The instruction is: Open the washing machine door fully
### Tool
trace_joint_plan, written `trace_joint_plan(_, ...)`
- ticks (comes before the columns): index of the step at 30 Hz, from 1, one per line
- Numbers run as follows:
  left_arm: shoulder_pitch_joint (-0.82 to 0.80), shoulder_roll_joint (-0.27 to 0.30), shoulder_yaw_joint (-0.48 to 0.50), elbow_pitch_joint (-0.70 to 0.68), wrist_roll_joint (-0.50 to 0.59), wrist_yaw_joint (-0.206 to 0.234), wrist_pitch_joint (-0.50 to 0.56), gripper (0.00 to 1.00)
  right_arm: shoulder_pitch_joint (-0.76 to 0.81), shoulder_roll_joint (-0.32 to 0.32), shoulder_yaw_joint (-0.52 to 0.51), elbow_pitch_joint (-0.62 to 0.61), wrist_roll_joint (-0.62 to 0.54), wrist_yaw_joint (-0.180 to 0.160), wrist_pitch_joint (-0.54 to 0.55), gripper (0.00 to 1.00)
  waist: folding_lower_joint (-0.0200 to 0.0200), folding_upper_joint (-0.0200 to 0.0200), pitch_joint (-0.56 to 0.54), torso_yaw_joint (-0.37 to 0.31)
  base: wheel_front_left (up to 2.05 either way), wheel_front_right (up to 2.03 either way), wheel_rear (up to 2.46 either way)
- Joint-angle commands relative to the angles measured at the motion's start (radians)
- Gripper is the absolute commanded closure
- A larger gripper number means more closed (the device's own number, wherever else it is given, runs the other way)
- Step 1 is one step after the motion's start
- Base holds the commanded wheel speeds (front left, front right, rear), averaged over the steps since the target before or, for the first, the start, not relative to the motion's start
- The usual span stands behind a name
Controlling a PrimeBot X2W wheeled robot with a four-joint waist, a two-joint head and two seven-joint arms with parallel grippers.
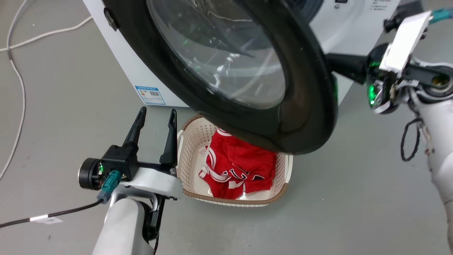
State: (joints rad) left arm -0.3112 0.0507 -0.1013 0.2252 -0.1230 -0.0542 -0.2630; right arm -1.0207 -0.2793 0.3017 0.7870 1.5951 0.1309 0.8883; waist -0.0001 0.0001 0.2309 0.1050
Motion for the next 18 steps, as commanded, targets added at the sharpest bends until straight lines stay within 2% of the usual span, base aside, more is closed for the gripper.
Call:
trace_joint_plan(1,0.010,-0.001,-0.003,0.003,0.005,-0.003,-0.003,0.00,0.024,0.012,0.006,-0.006,0.004,0.000,0.004,1.00,0.0001,-0.0001,-0.017,-0.003,0.00,0.00,0.00)
trace_joint_plan(18,0.072,-0.001,-0.035,0.042,-0.009,0.004,-0.003,0.00,0.245,0.102,0.063,-0.128,0.031,0.000,0.021,1.00,0.0001,-0.0001,-0.130,-0.007,0.00,0.00,0.00)
